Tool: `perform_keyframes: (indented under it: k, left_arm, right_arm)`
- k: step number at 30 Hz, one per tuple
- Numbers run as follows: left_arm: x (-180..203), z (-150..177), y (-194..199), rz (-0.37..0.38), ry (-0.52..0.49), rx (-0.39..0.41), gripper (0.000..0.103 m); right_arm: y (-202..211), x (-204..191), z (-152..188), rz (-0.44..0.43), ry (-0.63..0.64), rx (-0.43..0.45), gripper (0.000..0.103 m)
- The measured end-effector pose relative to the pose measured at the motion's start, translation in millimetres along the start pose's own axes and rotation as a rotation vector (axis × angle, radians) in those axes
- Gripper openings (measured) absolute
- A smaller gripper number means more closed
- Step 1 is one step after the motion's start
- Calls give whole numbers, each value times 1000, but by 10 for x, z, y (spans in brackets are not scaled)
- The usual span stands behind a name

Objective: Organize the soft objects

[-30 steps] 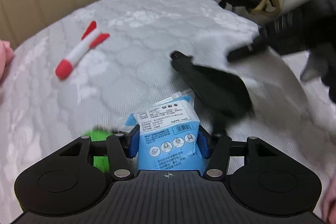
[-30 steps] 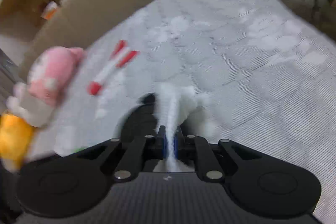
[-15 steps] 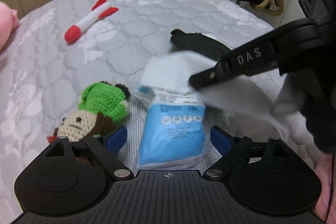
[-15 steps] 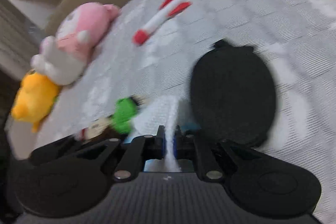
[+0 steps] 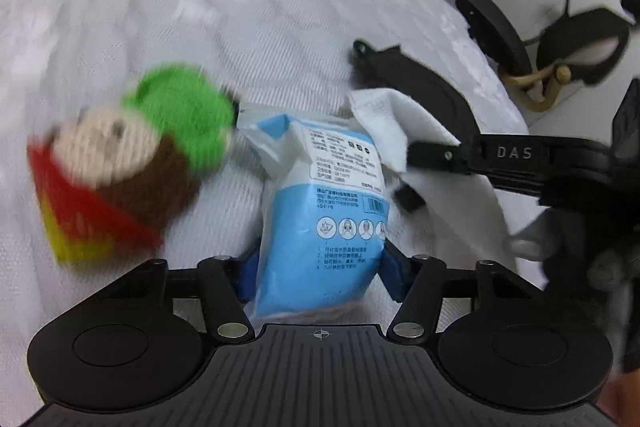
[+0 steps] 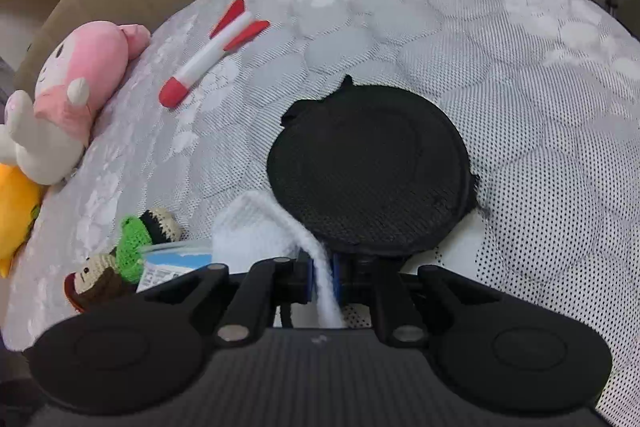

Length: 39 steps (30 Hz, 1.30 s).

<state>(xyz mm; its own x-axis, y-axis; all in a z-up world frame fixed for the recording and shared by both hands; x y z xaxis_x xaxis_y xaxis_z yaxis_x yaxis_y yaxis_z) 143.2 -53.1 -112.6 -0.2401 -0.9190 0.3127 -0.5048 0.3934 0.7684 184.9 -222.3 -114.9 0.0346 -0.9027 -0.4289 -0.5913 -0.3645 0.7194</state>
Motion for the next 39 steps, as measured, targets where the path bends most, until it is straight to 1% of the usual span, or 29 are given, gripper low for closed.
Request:
perform_keyframes:
  k: [1,2,3,5,7,9,11,12,14,16,18,19,21,22,23,24,25,28,29,30,31,32,33,34,35,36,37,38,39]
  left_arm:
    - [37,-42,-7,-29,-70,26,60]
    - [116,-80,-7,-86,-217,62,59]
    - [218,-110,-8,-153,-400,103,59]
    - [390,-126,-18,-251,-694,160,59]
    - [504,-115,-38,-299,-866,187,59]
    - [589,-73,-72,-321,-971,199,59]
    - [658,8,-91,-323,-1023,204,60]
    - [693,57,-98,-321,-1044,204,61]
    - [728,154,-106,-312,-1060,201,63]
    - [742,233,-103,-309,-1071,190,65]
    - [727,247,-100,-302,-1044,174,65]
    - [713,236,-97,-296,-1012,163,66]
    - [676,174,-64,-277,-915,153,67]
    - [658,141,-43,-259,-860,145,71]
    - [623,92,-19,-228,-782,139,76]
    - [590,42,6,-198,-704,133,78]
    - [556,-9,32,-168,-626,127,82]
    - [371,-165,49,-101,-377,109,86]
    - [310,-207,22,-90,-314,96,90]
    - [253,-247,-4,-79,-253,83,91]
    - [228,-260,-39,-73,-222,75,91]
    - [203,-274,-75,-67,-192,67,88]
    - [178,-304,-126,-64,-184,62,85]
    - [218,-310,-154,-62,-197,62,70]
    - [258,-316,-179,-61,-212,63,59]
    - [301,-325,-168,-78,-270,81,59]
    - [356,-310,-124,-112,-361,104,58]
    - [471,-298,-82,-170,-507,137,57]
    - [563,-284,-58,-256,-708,189,57]
  right_arm:
    - [17,-6,-18,-3,0,10,11]
    - [34,-13,-38,-5,0,20,11]
    - [45,-18,-63,-6,1,32,11]
    - [108,-18,-122,-15,0,60,10]
    - [189,-34,-192,-43,-21,87,10]
    - [320,-131,-264,-113,-46,114,10]
    - [448,-298,-299,-203,-56,130,10]
    - [483,-391,-287,-247,-54,125,10]
    - [491,-552,-205,-314,-51,85,10]
    - [390,-645,-51,-341,-52,12,11]
    - [253,-614,99,-291,-40,-49,10]
    - [218,-569,137,-259,-36,-55,10]
    - [231,-478,139,-208,-22,-47,10]
    - [245,-438,127,-184,-12,-39,11]
    - [250,-391,108,-160,-4,-31,11]
    - [244,-345,89,-140,1,-27,12]
    - [229,-305,81,-133,-8,-32,12]
    - [184,-235,89,-141,-43,-54,12]
    - [177,-231,91,-143,-43,-55,12]
    - [175,-237,91,-142,-36,-52,12]
    - [181,-237,94,-137,-26,-47,12]
    - [185,-237,93,-137,-20,-45,12]
    - [189,-237,92,-138,-14,-42,12]
    - [193,-229,91,-138,-16,-41,12]
    - [198,-219,88,-139,-17,-40,12]
    - [203,-211,80,-140,-18,-34,12]
    - [206,-201,58,-139,-21,-22,12]
    - [226,-187,26,-144,-26,-8,12]
    - [249,-171,-7,-150,-31,7,12]
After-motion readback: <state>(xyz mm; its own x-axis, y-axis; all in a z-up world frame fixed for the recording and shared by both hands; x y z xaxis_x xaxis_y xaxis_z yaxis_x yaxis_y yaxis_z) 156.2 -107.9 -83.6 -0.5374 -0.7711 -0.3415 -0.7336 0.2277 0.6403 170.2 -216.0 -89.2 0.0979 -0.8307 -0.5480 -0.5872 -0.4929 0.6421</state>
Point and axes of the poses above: each gripper's, at about its wrist camera, not at the fingertips, and y roughly against the way its jaws point, x to its right, z to its underside, the point moved 9 cm from there along -y, roughly the way its jaws point, and after that the axes turned 5 degrees about x, right-handed, at the moved point
